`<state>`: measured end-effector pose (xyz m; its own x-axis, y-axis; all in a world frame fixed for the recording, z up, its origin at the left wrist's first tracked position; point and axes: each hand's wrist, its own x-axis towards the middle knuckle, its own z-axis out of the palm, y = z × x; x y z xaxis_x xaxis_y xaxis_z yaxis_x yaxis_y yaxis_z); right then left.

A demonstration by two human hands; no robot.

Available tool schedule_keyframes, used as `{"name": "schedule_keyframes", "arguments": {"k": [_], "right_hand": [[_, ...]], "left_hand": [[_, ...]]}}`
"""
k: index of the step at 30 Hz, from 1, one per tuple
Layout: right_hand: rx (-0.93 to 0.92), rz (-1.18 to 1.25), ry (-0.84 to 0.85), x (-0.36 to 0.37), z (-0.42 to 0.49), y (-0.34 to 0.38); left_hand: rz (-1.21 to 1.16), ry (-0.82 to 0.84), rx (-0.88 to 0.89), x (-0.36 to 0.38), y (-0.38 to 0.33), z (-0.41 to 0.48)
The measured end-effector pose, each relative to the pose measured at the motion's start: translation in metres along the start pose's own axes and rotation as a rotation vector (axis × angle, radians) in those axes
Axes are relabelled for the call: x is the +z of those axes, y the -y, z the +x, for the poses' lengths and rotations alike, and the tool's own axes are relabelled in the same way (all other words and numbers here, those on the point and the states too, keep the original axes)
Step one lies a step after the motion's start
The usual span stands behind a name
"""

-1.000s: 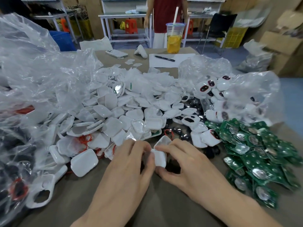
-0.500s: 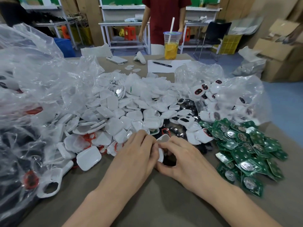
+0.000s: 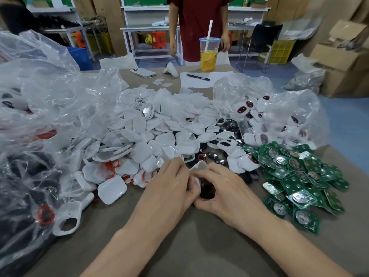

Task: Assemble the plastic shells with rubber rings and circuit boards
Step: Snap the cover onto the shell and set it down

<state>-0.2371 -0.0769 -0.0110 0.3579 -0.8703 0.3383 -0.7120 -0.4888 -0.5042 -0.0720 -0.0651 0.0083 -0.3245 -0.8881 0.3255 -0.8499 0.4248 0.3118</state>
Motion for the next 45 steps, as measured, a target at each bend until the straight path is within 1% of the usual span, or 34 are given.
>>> {"name": "schedule_keyframes", "arguments": {"k": [1, 3, 5, 7, 9, 13, 16, 19, 20, 22, 25, 28, 29, 32, 35, 37, 39, 40, 42, 43, 45], "right_hand": [[-0.001, 0.005, 0.002, 0.000, 0.000, 0.000], [-0.012, 0.012, -0.014, 0.000, 0.000, -0.001], [-0.018, 0.012, -0.007, 0.000, 0.000, -0.001], [-0.018, 0.016, 0.007, 0.001, -0.001, -0.001], [-0.014, 0.015, 0.013, 0.001, -0.001, -0.001], [-0.006, 0.037, 0.006, 0.002, 0.000, -0.002], [-0.003, 0.038, -0.011, 0.003, 0.000, -0.002], [-0.018, 0.022, -0.030, 0.004, 0.000, -0.001], [-0.019, 0.020, -0.031, 0.003, 0.001, -0.001], [-0.019, 0.014, -0.025, 0.003, 0.001, 0.000], [-0.021, 0.006, -0.018, 0.002, 0.001, 0.001], [-0.023, -0.001, -0.021, 0.001, 0.000, 0.002], [-0.022, -0.004, -0.021, 0.001, 0.000, 0.003], [-0.024, -0.006, -0.020, 0.001, 0.000, 0.003], [-0.015, 0.000, -0.006, 0.001, 0.000, 0.003], [-0.007, 0.000, 0.002, 0.001, -0.001, 0.003], [-0.011, 0.005, -0.005, 0.000, -0.001, 0.003], [-0.016, 0.008, -0.009, 0.000, -0.001, 0.003], [-0.020, 0.006, -0.011, 0.000, -0.002, 0.004], [-0.020, 0.004, -0.009, 0.000, -0.002, 0.004], [-0.016, -0.006, -0.010, 0.000, -0.002, 0.003]], "left_hand": [[0.033, -0.086, 0.062, 0.005, 0.002, -0.002], [-0.019, -0.175, 0.053, 0.005, 0.007, -0.007], [-0.043, -0.213, 0.055, 0.006, 0.010, -0.009], [-0.008, -0.214, 0.082, 0.009, 0.010, -0.008], [0.042, -0.208, 0.142, 0.010, 0.012, -0.007], [0.063, -0.139, 0.135, 0.008, 0.011, -0.009], [0.005, -0.064, 0.043, 0.008, 0.011, -0.007], [0.038, 0.013, 0.006, 0.006, 0.008, -0.006], [0.048, -0.002, 0.010, 0.007, 0.009, -0.005], [0.050, 0.016, 0.027, 0.002, 0.007, -0.003], [0.149, 0.046, 0.127, 0.002, 0.007, -0.004], [0.122, -0.002, 0.083, 0.003, 0.010, -0.004], [0.164, -0.030, 0.103, 0.003, 0.010, -0.004], [0.375, -0.040, 0.274, 0.005, 0.011, -0.005], [0.528, -0.001, 0.315, 0.006, 0.012, -0.003], [0.538, 0.024, 0.296, 0.006, 0.011, 0.000], [0.477, 0.010, 0.274, 0.007, 0.011, 0.002], [0.433, 0.002, 0.229, 0.009, 0.011, 0.002], [0.251, -0.005, 0.070, 0.010, 0.009, 0.006], [0.196, -0.017, 0.017, 0.011, 0.010, 0.007], [0.157, -0.063, 0.003, 0.012, 0.008, 0.006]]}}
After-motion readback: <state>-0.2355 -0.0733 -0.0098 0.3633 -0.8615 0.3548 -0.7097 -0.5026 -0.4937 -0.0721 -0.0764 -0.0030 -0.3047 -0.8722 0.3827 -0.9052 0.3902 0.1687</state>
